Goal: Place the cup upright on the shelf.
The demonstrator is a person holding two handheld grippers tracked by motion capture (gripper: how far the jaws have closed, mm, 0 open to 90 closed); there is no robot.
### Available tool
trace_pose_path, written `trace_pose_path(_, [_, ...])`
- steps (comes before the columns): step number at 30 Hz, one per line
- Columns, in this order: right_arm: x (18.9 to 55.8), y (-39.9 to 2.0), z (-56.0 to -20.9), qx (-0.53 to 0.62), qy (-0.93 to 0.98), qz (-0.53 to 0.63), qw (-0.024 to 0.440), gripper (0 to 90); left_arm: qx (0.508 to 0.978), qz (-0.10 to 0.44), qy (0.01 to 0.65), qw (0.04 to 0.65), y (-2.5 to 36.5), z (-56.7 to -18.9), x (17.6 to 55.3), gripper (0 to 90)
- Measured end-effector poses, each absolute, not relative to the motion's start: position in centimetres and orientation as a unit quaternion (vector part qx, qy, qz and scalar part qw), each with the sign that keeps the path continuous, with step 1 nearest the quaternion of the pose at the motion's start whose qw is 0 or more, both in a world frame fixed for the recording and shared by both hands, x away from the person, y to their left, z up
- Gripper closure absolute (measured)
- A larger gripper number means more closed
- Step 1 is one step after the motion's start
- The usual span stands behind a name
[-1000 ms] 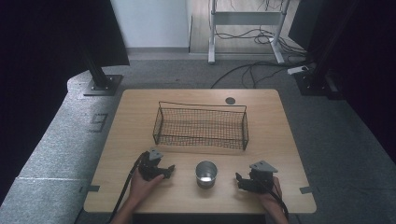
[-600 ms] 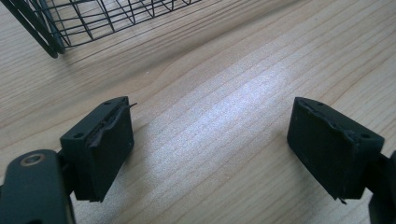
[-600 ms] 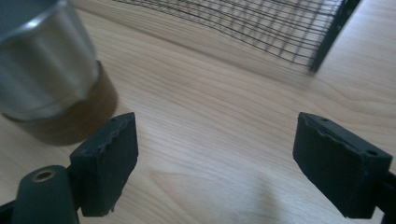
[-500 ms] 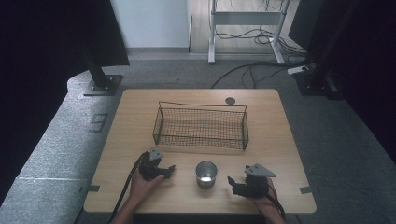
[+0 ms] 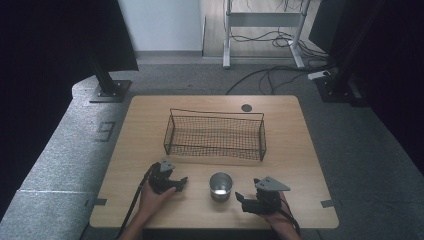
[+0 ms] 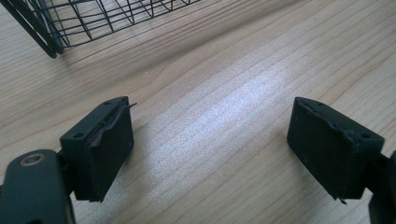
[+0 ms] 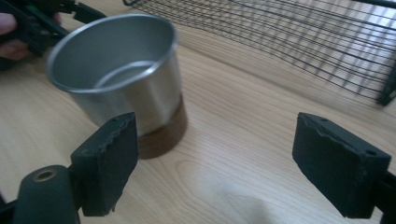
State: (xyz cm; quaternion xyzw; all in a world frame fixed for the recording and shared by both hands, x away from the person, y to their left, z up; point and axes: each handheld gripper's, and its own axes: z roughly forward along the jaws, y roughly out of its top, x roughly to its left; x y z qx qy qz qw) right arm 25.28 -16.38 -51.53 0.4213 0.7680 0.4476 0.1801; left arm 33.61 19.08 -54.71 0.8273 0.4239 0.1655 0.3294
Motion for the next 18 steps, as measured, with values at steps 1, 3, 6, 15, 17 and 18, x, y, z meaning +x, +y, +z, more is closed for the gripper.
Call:
trace_pose_path(1, [25.2,-16.2,-51.4,0.418,0.769,0.450,0.178,14.2,0.827,0.165,0.424,0.330,19.1,-54.7,33.6,14.4])
trace_pose_path(3, [25.1,-15.8,-51.4,0.412,0.772,0.450,0.176,13.7,0.827,0.165,0.424,0.330,19.1,-54.7,33.6,14.4])
trace_pose_path(6, [25.0,-15.4,-51.6,0.408,0.776,0.448,0.173,13.3,0.827,0.165,0.423,0.330,19.1,-54.7,33.6,14.4])
trace_pose_path(15, [25.0,-14.5,-51.8,0.401,0.781,0.450,0.164,13.2,0.828,0.165,0.422,0.329,19.0,-54.7,33.6,14.4])
trace_pose_path(17, [24.9,-14.2,-51.7,0.397,0.783,0.452,0.160,13.2,0.828,0.165,0.422,0.330,19.0,-54.7,33.6,14.4])
trace_pose_path(18, [24.9,-14.1,-51.7,0.395,0.784,0.453,0.159,13.1,0.828,0.165,0.422,0.330,19.0,-54.7,33.6,14.4])
